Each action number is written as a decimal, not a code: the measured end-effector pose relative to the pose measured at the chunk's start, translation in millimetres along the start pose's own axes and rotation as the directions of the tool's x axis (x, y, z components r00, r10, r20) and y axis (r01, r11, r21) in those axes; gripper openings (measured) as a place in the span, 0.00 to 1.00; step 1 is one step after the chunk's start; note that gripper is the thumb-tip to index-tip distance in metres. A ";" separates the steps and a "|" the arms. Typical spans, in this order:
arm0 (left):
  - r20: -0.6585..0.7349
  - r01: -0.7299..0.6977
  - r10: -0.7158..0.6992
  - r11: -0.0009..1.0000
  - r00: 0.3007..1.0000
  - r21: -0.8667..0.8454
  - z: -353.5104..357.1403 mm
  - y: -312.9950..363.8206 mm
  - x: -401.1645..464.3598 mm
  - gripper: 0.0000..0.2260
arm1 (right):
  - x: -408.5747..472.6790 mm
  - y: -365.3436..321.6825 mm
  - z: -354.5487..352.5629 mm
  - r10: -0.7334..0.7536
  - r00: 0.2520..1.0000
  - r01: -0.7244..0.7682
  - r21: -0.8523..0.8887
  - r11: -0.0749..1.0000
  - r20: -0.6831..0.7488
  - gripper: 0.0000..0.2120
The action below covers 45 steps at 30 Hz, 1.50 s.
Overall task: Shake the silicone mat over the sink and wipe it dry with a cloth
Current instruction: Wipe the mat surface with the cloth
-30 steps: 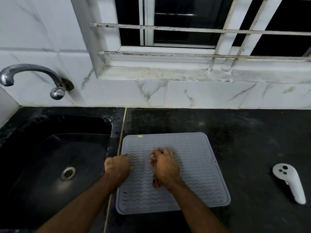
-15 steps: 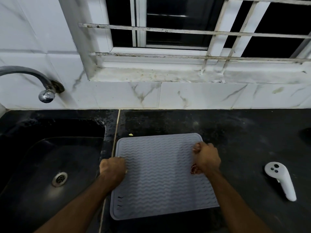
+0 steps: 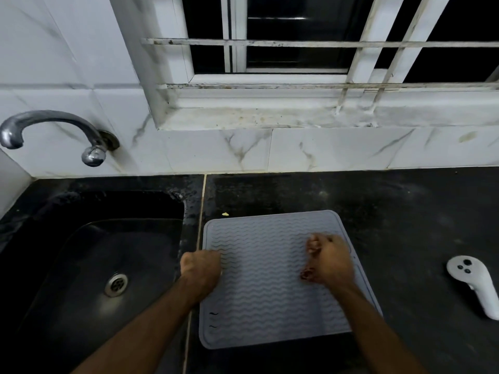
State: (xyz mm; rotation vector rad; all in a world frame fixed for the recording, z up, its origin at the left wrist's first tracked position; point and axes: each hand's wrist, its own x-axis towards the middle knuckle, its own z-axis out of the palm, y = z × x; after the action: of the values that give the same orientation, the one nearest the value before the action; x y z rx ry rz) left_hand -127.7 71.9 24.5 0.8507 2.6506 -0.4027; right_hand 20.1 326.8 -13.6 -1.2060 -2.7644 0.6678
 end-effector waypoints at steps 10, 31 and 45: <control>0.214 -0.057 0.074 0.995 0.974 -0.084 2.0 -35.2 0.0 0.42 | -53.5 -108.8 52.2 -0.354 0.930 0.349 0.064 0.935 0.095 0.08; 0.065 -0.089 0.084 0.993 0.994 0.079 15.0 -21.8 2.6 0.33 | -72.3 -157.5 77.9 -0.323 0.914 0.304 0.112 0.946 0.247 0.23; 0.180 -0.138 0.136 0.990 0.974 0.001 17.3 -21.3 1.4 0.48 | -63.0 -133.0 62.3 -0.322 0.898 0.344 -0.022 0.939 0.300 0.24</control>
State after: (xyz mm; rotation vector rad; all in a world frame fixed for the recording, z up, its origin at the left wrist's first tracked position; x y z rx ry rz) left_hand -137.8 49.7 11.8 0.9482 2.4108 -0.4410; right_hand -40.9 179.2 -8.1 -0.6512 -3.1535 0.7642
